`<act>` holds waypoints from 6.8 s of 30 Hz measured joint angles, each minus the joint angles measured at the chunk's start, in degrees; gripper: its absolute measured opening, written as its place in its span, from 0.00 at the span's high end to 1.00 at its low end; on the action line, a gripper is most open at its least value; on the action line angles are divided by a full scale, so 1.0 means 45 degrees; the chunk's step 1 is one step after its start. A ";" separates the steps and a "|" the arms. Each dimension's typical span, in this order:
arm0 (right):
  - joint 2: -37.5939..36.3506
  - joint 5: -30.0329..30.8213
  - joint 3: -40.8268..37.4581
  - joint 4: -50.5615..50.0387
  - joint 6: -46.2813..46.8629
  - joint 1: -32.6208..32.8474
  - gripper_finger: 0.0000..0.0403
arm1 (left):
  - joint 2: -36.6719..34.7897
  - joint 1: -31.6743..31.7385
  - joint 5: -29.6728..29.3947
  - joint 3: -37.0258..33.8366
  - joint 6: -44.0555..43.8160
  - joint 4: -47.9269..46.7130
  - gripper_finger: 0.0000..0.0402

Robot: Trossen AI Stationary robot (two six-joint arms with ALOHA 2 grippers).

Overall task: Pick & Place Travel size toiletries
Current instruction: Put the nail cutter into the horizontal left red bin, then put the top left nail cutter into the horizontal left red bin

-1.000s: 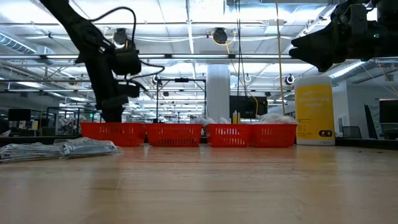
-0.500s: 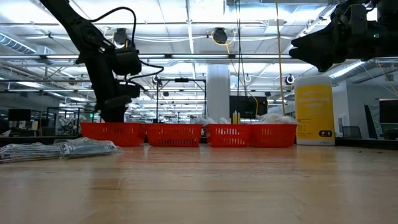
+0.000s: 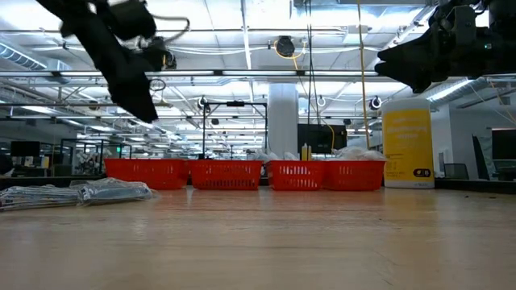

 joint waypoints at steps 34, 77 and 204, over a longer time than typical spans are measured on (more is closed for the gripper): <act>0.0005 0.0010 0.0002 0.0389 0.0233 0.0000 0.47 | 0.6345 -0.8319 -0.0349 0.0005 -1.0123 0.0354 0.37; 0.0136 -0.0001 0.0002 0.0189 0.0131 0.0000 0.47 | 0.8774 -0.6782 -0.0907 0.2011 -0.3299 0.0188 0.37; 0.0141 -0.0010 0.0002 0.0389 0.0204 0.0000 0.47 | 0.4840 -1.0327 -0.1308 0.1386 -1.9389 -0.3059 0.46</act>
